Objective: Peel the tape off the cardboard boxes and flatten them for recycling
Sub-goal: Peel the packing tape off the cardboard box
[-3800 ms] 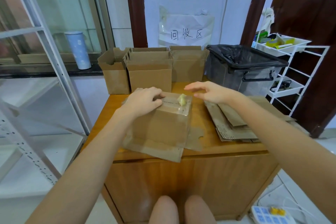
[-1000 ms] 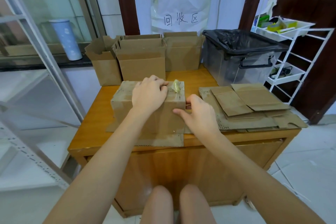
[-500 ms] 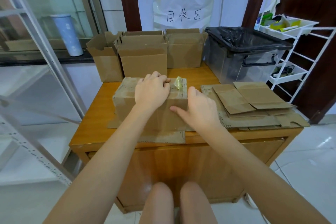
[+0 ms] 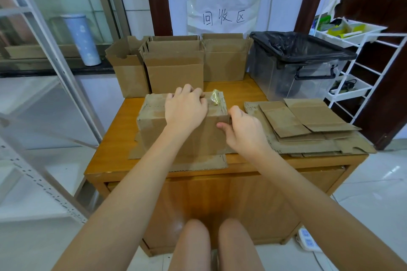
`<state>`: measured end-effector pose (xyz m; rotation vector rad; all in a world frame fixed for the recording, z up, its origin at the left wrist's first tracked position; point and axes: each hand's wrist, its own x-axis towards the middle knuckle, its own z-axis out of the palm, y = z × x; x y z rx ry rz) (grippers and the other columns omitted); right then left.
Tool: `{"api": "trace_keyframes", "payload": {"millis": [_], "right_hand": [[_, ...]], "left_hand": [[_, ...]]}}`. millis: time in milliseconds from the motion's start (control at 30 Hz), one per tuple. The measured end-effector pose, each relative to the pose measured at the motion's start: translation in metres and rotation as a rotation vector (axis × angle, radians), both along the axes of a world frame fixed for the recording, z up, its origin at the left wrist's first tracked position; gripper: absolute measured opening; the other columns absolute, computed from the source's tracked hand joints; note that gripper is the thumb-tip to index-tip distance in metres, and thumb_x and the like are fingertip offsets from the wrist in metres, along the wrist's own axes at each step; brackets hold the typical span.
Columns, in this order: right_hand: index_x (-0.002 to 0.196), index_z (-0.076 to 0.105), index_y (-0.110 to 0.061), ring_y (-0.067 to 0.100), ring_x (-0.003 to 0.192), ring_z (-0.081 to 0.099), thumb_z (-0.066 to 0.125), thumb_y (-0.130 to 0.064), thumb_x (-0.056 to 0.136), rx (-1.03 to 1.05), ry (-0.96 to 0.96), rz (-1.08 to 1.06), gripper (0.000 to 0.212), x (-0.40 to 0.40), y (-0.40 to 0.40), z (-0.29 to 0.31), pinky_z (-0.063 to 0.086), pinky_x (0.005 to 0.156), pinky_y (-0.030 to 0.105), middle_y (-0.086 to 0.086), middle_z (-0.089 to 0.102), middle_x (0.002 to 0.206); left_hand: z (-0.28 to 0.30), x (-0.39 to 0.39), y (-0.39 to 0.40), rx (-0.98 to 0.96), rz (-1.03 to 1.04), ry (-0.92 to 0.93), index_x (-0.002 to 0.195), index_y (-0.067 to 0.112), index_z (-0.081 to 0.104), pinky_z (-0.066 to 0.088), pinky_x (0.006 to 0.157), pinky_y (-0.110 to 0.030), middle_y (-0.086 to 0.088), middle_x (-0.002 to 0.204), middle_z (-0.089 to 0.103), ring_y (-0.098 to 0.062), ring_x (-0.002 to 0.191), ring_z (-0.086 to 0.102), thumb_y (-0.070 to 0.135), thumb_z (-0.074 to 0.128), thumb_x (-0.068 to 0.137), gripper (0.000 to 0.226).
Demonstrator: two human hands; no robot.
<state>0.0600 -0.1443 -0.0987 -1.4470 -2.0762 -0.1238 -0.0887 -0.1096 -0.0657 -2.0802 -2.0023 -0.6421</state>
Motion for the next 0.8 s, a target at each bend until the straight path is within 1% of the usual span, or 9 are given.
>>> {"api": "trace_keyframes", "payload": {"millis": [67, 100, 167, 200, 267, 367, 500, 633, 800], "right_hand": [[0.107, 0.050, -0.007, 0.020, 0.080, 0.058, 0.056, -0.041, 0.092, 0.068, -0.037, -0.033, 0.038, 0.001, -0.001, -0.004, 0.044, 0.059, 0.029, 0.004, 0.057, 0.094], [0.111, 0.050, -0.005, 0.021, 0.085, 0.058, 0.062, -0.044, 0.088, 0.116, -0.051, -0.037, 0.047, 0.000, -0.002, -0.006, 0.045, 0.058, 0.028, 0.006, 0.056, 0.100], [0.120, 0.050, -0.002, 0.026, 0.095, 0.059, 0.076, -0.051, 0.071, 0.217, -0.121, -0.027, 0.075, 0.000, -0.001, -0.011, 0.050, 0.060, 0.030, 0.013, 0.057, 0.114], [0.121, 0.052, -0.001, 0.027, 0.096, 0.060, 0.082, -0.051, 0.063, 0.281, -0.154, -0.007, 0.082, 0.000, 0.000, -0.012, 0.052, 0.062, 0.030, 0.015, 0.058, 0.115], [0.112, 0.061, -0.001, 0.028, 0.090, 0.063, 0.088, -0.045, 0.057, 0.380, -0.176, 0.066, 0.076, 0.001, 0.006, -0.014, 0.054, 0.065, 0.032, 0.014, 0.064, 0.107], [0.104, 0.066, 0.002, 0.028, 0.079, 0.062, 0.086, -0.038, 0.060, 0.461, -0.147, 0.174, 0.063, 0.006, 0.017, -0.017, 0.054, 0.062, 0.034, 0.013, 0.066, 0.096], [0.103, 0.066, 0.003, 0.027, 0.077, 0.060, 0.069, -0.039, 0.078, 0.523, -0.125, 0.274, 0.049, 0.012, 0.025, -0.019, 0.053, 0.060, 0.035, 0.013, 0.067, 0.093], [0.099, 0.068, 0.003, 0.026, 0.075, 0.060, 0.067, -0.033, 0.082, 0.559, -0.126, 0.317, 0.040, 0.013, 0.029, -0.016, 0.052, 0.057, 0.033, 0.013, 0.068, 0.090], [0.097, 0.070, 0.002, 0.025, 0.072, 0.062, 0.062, -0.021, 0.089, 0.587, -0.130, 0.342, 0.026, 0.014, 0.032, -0.014, 0.053, 0.053, 0.035, 0.013, 0.069, 0.089]], "left_hand": [[0.000, 0.000, 0.000, 0.001, 0.002, 0.003, 0.127, 0.022, 0.057, 0.035, 0.093, -0.037, -0.002, 0.126, 0.054, -0.022, 0.116, 0.048, 0.030, 0.032, 0.099, 0.039], [0.000, -0.001, 0.000, 0.000, 0.002, 0.004, 0.127, 0.022, 0.057, 0.035, 0.093, -0.037, -0.002, 0.126, 0.054, -0.022, 0.116, 0.048, 0.030, 0.032, 0.099, 0.039], [0.001, -0.001, 0.000, -0.004, -0.002, 0.008, 0.127, 0.021, 0.057, 0.034, 0.093, -0.038, -0.003, 0.126, 0.053, -0.022, 0.116, 0.047, 0.030, 0.032, 0.099, 0.039], [0.001, -0.001, 0.000, -0.005, -0.002, 0.012, 0.127, 0.021, 0.057, 0.034, 0.093, -0.038, -0.003, 0.126, 0.053, -0.022, 0.116, 0.047, 0.030, 0.031, 0.099, 0.039], [0.001, -0.001, 0.000, -0.009, 0.000, 0.021, 0.128, 0.021, 0.056, 0.034, 0.095, -0.038, -0.003, 0.127, 0.053, -0.022, 0.117, 0.047, 0.030, 0.031, 0.099, 0.039], [0.001, -0.001, 0.000, -0.019, -0.004, 0.028, 0.129, 0.021, 0.055, 0.034, 0.096, -0.038, -0.003, 0.128, 0.052, -0.022, 0.119, 0.046, 0.031, 0.031, 0.099, 0.040], [0.002, -0.002, 0.001, -0.032, -0.014, 0.037, 0.129, 0.021, 0.055, 0.033, 0.097, -0.039, -0.003, 0.128, 0.051, -0.022, 0.119, 0.045, 0.032, 0.030, 0.099, 0.040], [0.001, -0.002, 0.001, -0.032, -0.013, 0.045, 0.128, 0.020, 0.055, 0.033, 0.096, -0.040, -0.004, 0.128, 0.052, -0.023, 0.118, 0.046, 0.031, 0.030, 0.098, 0.040], [0.002, -0.002, 0.001, -0.038, -0.011, 0.049, 0.128, 0.019, 0.056, 0.034, 0.096, -0.041, -0.004, 0.129, 0.052, -0.023, 0.118, 0.046, 0.032, 0.030, 0.098, 0.041]]}}
